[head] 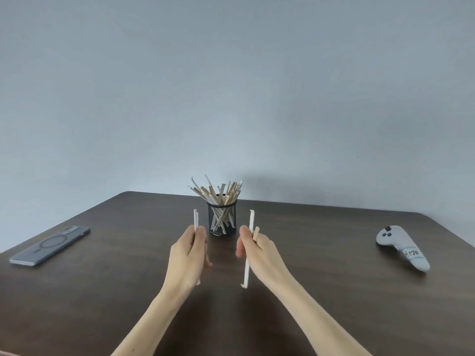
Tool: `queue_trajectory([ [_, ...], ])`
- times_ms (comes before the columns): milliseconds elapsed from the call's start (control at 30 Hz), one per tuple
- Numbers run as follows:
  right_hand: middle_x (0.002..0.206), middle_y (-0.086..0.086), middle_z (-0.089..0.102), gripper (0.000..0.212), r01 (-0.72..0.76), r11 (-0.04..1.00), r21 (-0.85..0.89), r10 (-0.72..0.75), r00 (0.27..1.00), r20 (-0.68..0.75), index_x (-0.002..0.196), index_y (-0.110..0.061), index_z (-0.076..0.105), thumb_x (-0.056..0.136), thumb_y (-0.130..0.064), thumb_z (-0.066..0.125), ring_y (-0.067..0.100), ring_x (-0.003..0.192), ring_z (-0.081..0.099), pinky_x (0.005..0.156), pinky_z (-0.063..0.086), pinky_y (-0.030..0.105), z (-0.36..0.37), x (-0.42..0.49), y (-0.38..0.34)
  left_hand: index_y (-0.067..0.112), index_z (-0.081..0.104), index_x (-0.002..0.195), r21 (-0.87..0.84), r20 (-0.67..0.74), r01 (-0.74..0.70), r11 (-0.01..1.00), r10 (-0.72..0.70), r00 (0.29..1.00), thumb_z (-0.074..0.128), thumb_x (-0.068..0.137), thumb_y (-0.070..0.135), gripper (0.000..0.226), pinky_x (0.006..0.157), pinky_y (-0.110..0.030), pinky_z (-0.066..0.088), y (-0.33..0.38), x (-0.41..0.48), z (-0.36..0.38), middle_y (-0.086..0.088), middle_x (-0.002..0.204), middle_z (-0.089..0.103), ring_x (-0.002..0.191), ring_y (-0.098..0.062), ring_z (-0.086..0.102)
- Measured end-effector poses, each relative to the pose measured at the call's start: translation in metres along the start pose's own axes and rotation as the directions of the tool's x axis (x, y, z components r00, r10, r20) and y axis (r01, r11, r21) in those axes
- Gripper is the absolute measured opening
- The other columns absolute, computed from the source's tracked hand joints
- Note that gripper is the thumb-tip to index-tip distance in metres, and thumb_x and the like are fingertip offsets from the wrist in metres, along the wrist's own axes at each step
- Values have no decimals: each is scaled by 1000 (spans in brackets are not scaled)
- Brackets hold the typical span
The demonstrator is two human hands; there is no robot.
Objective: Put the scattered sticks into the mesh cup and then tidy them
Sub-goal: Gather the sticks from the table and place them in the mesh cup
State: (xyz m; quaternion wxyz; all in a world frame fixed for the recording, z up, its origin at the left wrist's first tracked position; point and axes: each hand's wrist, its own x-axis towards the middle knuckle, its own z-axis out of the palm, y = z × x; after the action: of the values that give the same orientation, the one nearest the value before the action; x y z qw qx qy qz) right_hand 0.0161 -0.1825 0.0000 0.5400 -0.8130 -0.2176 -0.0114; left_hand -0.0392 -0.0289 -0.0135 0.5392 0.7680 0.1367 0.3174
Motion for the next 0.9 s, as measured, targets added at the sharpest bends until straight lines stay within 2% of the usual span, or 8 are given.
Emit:
queue_trajectory([
  [100, 84, -3, 59, 50, 55, 987, -150, -58, 998, -17, 73, -21, 60, 108, -43, 31, 8, 79, 59, 72, 44, 19, 9, 2, 3, 23, 60, 80, 284, -17, -80, 956, 89, 996, 38, 109, 35, 38, 71, -40, 49, -1, -3, -2, 4, 81, 61, 75, -20, 63],
  [200, 86, 0, 62, 52, 66, 897, -438, -104, 993, -63, 78, -22, 59, 106, -49, 26, 15, 77, 64, 75, 49, 33, 16, 0, 10, 24, 60, 82, 508, 9, -88, 857, 97, 995, 32, 108, 44, 43, 69, -34, 41, -6, -8, -6, 5, 77, 57, 72, -12, 59],
  [333, 69, -7, 60, 49, 44, 908, -416, -67, 997, -40, 82, -23, 55, 106, -50, 22, 19, 74, 63, 75, 47, 34, 9, 16, 4, 25, 64, 81, 408, 65, -73, 910, 51, 997, 40, 108, 42, 39, 58, -34, 40, -6, 14, -15, 5, 50, 51, 51, -15, 49],
  [433, 64, -7, 58, 47, 92, 941, -324, -110, 993, -38, 81, -19, 58, 105, -50, 32, 22, 70, 61, 71, 45, 33, 0, 45, -12, 23, 70, 80, 310, 45, -156, 938, 150, 988, 52, 105, 34, 33, 57, -35, 46, 11, 43, -26, 0, 54, 62, 52, -22, 60],
  [567, 58, 2, 62, 54, 237, 944, -231, -273, 951, -143, 68, -9, 62, 101, -49, 46, 25, 65, 63, 67, 47, 36, -11, 95, -40, 12, 74, 84, 320, 48, -294, 901, 294, 955, 58, 104, 29, 31, 49, -11, 39, 54, 85, -31, 2, 65, 74, 51, 2, 62],
  [700, 72, 12, 73, 56, 267, 931, -250, -331, 907, -260, 75, -2, 67, 100, -48, 48, 29, 71, 67, 67, 50, 34, -20, 143, -69, 15, 75, 83, 361, 93, -336, 870, 325, 941, 60, 101, 34, 30, 58, -22, 45, 82, 132, -25, 5, 69, 78, 63, -13, 67],
  [800, 82, 5, 77, 58, 201, 897, -394, -309, 923, -231, 82, -5, 70, 98, -54, 44, 28, 78, 69, 68, 49, 33, -14, 174, -74, 18, 76, 79, 450, 172, -321, 833, 272, 947, 61, 98, 35, 29, 61, -28, 51, 84, 165, -14, 9, 66, 77, 56, -9, 62],
  [900, 77, 1, 75, 60, 140, 856, -498, -244, 958, -149, 78, -10, 69, 95, -61, 44, 26, 76, 69, 66, 45, 32, -3, 195, -69, 18, 76, 77, 517, 229, -284, 807, 189, 955, 65, 93, 36, 27, 73, -37, 61, 74, 190, -2, 9, 64, 77, 62, -10, 67],
])
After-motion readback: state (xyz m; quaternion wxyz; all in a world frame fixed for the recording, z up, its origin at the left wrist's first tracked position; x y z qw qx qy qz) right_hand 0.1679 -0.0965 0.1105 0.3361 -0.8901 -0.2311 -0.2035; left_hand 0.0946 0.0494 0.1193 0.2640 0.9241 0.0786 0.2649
